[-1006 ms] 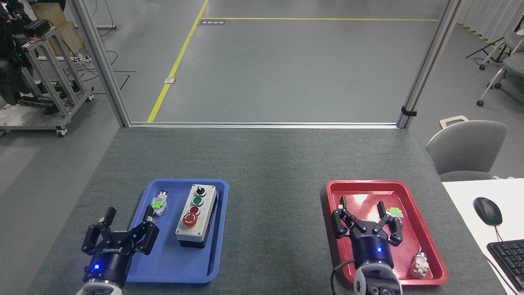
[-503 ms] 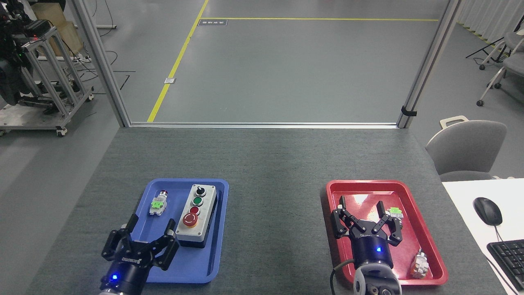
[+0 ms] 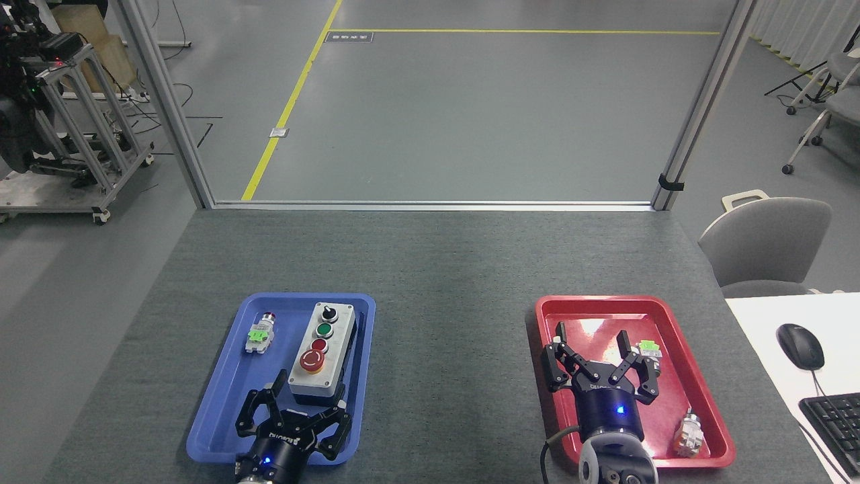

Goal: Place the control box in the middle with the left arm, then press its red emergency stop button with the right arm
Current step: 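Lower the left gripper around the grey control box in the blue tray, then close the left gripper on the control box and lift it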

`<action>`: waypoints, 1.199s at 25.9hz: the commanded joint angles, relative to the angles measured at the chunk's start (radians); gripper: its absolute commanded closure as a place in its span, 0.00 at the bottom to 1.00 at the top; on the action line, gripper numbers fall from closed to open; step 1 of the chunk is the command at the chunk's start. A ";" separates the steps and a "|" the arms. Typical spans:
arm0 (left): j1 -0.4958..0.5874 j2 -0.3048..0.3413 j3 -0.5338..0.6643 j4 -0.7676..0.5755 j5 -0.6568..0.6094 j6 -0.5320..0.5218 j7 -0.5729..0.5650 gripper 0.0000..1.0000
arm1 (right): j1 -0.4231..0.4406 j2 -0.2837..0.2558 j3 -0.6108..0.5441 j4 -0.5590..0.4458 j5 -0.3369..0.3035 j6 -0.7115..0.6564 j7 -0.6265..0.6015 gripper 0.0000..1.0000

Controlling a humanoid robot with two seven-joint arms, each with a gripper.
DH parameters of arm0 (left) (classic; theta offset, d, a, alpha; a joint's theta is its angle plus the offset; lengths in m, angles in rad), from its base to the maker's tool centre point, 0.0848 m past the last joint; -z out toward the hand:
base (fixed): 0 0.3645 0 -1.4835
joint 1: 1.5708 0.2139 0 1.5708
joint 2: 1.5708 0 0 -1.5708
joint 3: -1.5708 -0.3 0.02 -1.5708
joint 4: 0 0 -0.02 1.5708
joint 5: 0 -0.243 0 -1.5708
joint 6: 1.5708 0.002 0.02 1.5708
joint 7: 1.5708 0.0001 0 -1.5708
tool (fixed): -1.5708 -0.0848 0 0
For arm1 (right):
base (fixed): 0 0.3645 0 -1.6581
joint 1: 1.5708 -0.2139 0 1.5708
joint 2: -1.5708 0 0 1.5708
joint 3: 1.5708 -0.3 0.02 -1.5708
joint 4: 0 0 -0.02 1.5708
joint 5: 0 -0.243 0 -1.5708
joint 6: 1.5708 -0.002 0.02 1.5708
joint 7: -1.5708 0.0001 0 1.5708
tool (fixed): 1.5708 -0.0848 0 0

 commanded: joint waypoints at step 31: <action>-0.269 -0.080 -0.002 0.420 0.006 0.063 -0.004 0.01 | 0.000 0.000 0.000 0.000 0.000 0.000 0.003 0.00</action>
